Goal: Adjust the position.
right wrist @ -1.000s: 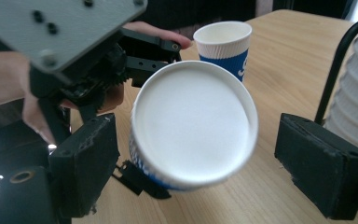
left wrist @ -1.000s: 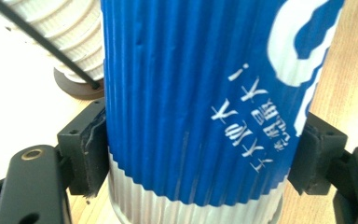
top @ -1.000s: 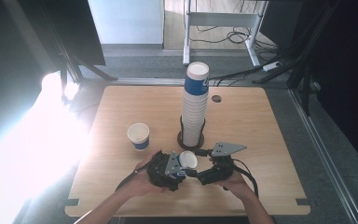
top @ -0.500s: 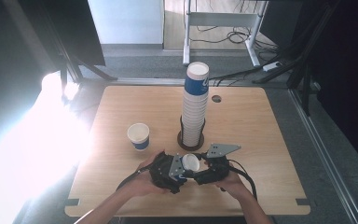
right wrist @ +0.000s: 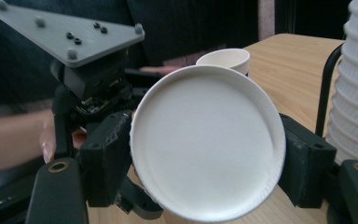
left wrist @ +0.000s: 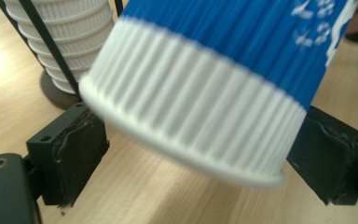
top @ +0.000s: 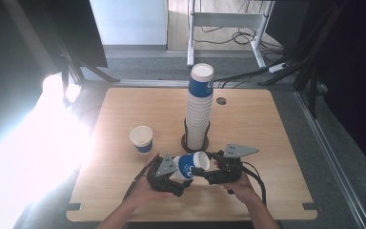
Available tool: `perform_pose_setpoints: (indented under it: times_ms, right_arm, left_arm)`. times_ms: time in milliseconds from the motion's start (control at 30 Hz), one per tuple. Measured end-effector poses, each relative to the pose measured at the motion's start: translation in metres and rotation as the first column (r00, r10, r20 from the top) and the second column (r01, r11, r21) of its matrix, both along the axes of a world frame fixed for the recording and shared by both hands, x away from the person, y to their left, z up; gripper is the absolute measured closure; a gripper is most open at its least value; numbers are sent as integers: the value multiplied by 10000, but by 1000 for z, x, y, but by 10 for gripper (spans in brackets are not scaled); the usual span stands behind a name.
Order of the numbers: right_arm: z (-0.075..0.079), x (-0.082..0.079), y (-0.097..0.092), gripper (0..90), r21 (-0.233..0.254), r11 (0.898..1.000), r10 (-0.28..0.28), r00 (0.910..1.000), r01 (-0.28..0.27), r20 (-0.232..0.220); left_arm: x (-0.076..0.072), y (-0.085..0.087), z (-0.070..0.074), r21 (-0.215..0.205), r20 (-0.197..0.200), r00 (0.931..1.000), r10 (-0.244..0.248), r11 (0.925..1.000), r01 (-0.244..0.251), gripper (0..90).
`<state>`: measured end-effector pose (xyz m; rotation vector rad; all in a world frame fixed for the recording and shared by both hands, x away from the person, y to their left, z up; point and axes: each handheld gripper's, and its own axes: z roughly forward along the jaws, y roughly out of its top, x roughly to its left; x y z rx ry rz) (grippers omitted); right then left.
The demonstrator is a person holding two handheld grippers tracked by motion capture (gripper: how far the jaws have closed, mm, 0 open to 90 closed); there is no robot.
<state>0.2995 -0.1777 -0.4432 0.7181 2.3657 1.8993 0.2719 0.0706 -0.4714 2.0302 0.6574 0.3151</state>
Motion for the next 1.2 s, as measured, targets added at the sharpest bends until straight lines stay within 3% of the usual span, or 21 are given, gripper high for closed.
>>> perform_pose_setpoints:
  times_ms: [100,167,333,667,800,967,1200]
  right_arm:
    - [0,0,-3,278,214,9997,-132,9999,132,-2]
    - [-1,0,-4,278,291,9994,-172,9998,171,37]
    - [-1,0,-4,278,332,9994,-64,10000,62,48]
    - [-3,1,-7,278,530,9985,152,9998,-145,-133]
    - [-4,3,-10,276,671,9975,246,9991,-222,-340]
    - [-7,6,-10,270,490,9979,442,9972,-412,-609]
    - [-6,6,-9,264,395,9983,462,9965,-435,-703]
  left_arm:
    - [2,3,-3,-872,-311,9995,-8,9962,-19,91]
    - [4,3,-5,-1216,-356,9993,-87,9926,44,92]
    - [9,0,-3,-1433,-263,9990,-362,9892,321,85]
    - [12,-6,-1,-1451,321,9957,-865,9853,903,75]
    - [11,-6,-1,-1282,583,9945,-870,9873,939,95]
    - [10,-6,-2,-923,739,9930,-924,9908,991,106]
    - [10,-4,-1,-815,842,9924,-900,9919,969,112]
